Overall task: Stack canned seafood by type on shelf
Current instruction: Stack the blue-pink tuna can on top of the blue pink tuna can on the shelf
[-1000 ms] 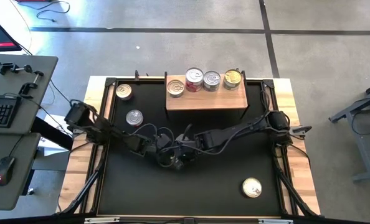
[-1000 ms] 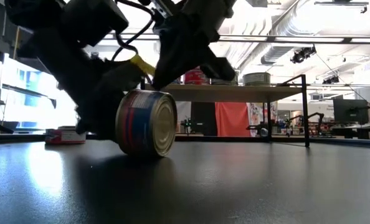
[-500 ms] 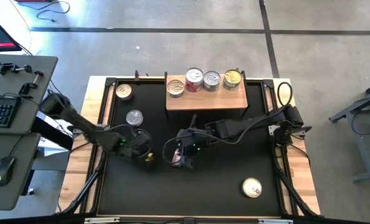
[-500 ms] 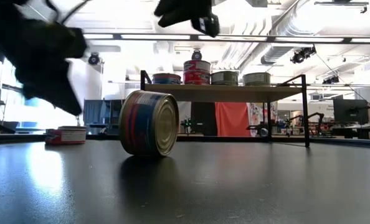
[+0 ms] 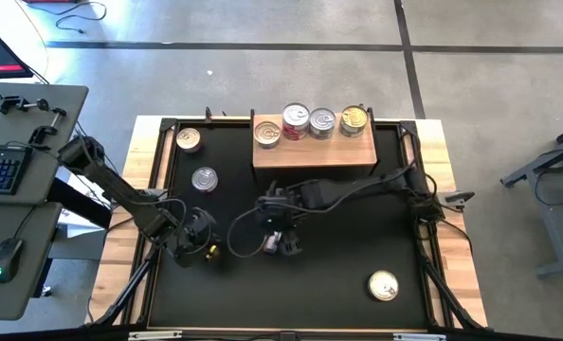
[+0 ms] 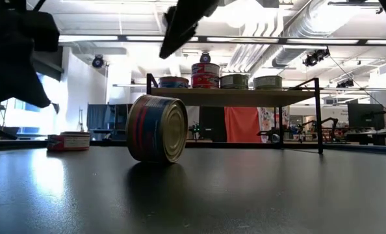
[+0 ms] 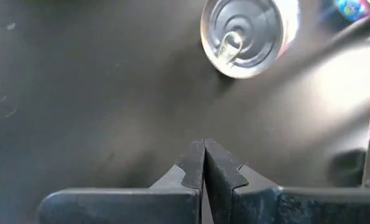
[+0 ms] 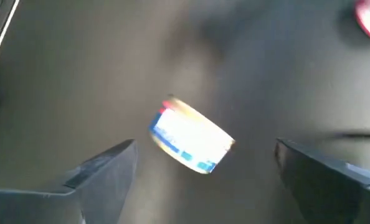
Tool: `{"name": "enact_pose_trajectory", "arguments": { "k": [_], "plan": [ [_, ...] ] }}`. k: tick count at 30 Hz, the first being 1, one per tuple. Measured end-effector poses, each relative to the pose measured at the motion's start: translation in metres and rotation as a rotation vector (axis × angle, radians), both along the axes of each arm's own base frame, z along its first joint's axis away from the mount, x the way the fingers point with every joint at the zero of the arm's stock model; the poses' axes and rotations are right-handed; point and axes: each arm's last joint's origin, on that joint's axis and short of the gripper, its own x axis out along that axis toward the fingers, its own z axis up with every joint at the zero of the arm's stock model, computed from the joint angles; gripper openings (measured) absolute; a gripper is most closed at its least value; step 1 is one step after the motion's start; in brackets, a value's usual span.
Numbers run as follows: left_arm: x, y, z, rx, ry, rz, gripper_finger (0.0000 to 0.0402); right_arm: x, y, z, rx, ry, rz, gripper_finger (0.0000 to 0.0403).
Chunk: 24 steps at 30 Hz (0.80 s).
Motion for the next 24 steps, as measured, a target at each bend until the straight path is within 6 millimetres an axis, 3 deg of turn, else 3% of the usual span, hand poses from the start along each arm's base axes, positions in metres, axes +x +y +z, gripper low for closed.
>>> {"name": "enact_pose_trajectory", "arguments": {
  "k": [8, 13, 18, 24],
  "plan": [
    [0.002, 0.003, 0.003, 0.008, -0.100, 0.146, 0.0000, 0.013, 0.016, -0.036, -0.129, 0.094, 0.314, 0.0371],
    [0.003, 0.004, 0.005, 0.038, -0.159, 0.197, 0.0000, 0.022, 0.018, -0.046, -0.297, 0.058, 0.351, 0.0371],
    [0.005, 0.003, 0.005, 0.032, -0.175, 0.203, 0.0000, 0.016, 0.018, -0.050, -0.198, 0.130, 0.424, 0.0370],
    [0.007, 0.001, -0.002, 0.032, -0.166, 0.226, 0.0000, 0.019, 0.014, -0.059, -0.234, 0.110, 0.443, 0.0365]
  ]
}}
